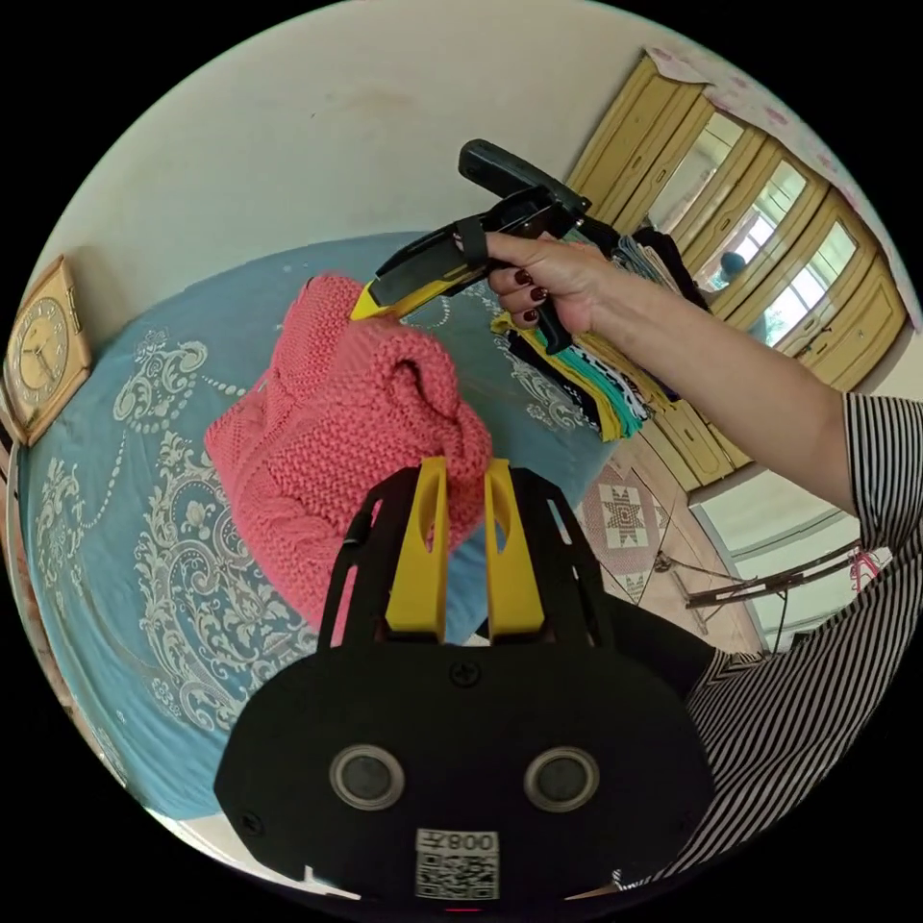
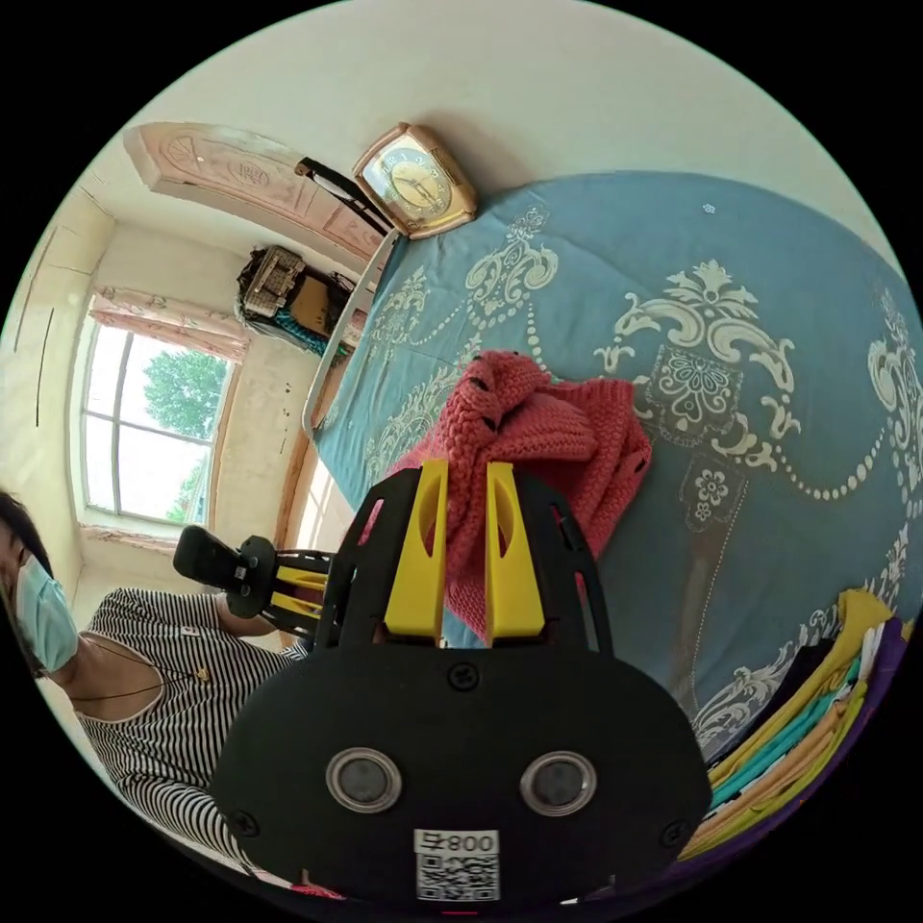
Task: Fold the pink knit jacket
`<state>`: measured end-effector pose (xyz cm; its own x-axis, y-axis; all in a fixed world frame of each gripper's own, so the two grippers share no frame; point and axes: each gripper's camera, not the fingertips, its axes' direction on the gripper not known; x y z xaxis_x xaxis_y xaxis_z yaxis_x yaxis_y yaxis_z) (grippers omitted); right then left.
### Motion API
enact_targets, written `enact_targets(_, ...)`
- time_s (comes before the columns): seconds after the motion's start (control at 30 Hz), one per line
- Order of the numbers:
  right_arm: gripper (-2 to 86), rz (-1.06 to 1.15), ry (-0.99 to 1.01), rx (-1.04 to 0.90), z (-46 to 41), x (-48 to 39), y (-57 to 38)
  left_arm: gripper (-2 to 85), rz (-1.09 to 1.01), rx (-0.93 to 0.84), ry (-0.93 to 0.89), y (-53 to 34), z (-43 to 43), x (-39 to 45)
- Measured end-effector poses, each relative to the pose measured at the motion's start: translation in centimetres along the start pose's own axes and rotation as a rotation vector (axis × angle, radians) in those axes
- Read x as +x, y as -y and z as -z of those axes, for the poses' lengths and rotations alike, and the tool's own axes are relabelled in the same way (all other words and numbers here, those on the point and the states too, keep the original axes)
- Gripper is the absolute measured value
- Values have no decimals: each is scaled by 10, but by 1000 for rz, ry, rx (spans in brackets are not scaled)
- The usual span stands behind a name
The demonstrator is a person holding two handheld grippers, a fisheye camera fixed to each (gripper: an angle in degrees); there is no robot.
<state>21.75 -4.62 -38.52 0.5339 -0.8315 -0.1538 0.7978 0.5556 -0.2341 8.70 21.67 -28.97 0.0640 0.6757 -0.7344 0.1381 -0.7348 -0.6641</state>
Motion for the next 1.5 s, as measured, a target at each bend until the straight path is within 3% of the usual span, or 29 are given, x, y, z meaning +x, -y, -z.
enact_targets(0.17, 70, -145, 130, 25, -10, 86, -43, 68, -57, -145, 48, 15, -82, 31)
enact_targets(0.5, 46, -237, 232, 83, -6, 145, -82, 78, -72, -214, 129, 18, -148, 59)
enact_targets(0.73, 10, -38, 211, 177, 13, 62, -120, 82, -111, -178, 234, 9, -158, 83)
enact_targets(0.9, 2, 31, 61, -11, -51, 19, -120, 77, -143, -188, 266, 2, -161, 86)
enact_targets(1.03, 0, 17, 3, -10, -65, 15, -120, 39, -119, -59, 147, -14, -102, 66)
enact_targets(1.13, 0, 38, -36, -32, -67, 5, -121, 16, 17, 70, 144, -34, -63, 23)
enact_targets(1.23, 0, 43, -64, -46, -72, -2, -124, 7, 123, -9, 187, -51, -83, -26)
enact_targets(1.3, 0, 35, -78, -52, -77, -6, -125, 5, 187, -40, 84, -62, -106, -48)
enact_targets(1.5, 1, 53, -152, 14, -62, -55, -140, 2, 152, -31, 112, -64, -114, -45)
